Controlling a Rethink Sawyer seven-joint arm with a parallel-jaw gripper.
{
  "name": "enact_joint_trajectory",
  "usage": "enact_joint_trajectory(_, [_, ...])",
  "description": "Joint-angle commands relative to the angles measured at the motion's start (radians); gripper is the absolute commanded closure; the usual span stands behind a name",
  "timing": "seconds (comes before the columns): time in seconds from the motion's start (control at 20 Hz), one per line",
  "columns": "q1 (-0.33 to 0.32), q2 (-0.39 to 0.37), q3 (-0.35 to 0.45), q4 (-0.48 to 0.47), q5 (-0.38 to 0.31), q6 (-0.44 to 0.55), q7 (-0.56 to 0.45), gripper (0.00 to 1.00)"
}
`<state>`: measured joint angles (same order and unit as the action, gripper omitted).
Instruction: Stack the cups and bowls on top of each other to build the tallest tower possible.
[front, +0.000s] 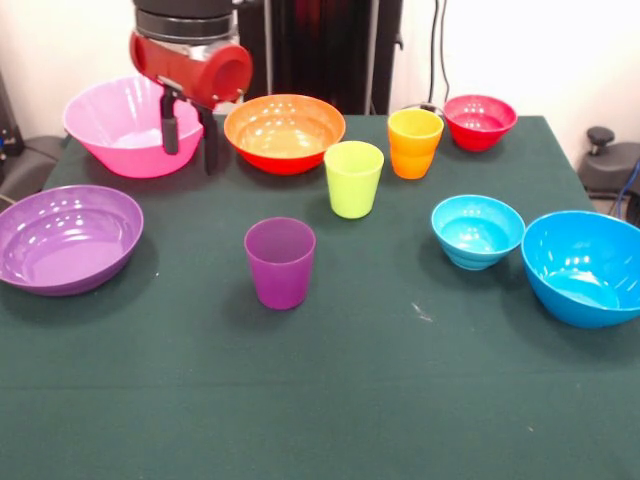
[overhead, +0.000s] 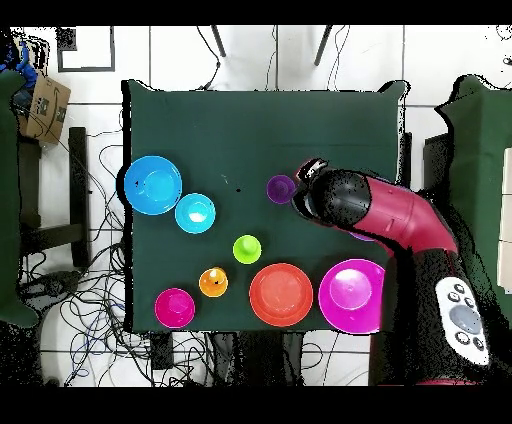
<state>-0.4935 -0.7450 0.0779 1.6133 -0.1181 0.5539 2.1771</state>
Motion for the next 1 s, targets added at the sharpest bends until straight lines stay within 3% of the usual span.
enact_joint_trajectory(0.05, [-0.017, -0.021, 0.097, 0.117, -0.07, 0.083, -0.149, 0.0])
enact_joint_trajectory(1.0, [-0.081, -0.063, 0.112, 0.219, -0.119, 0.019, -0.174, 0.0])
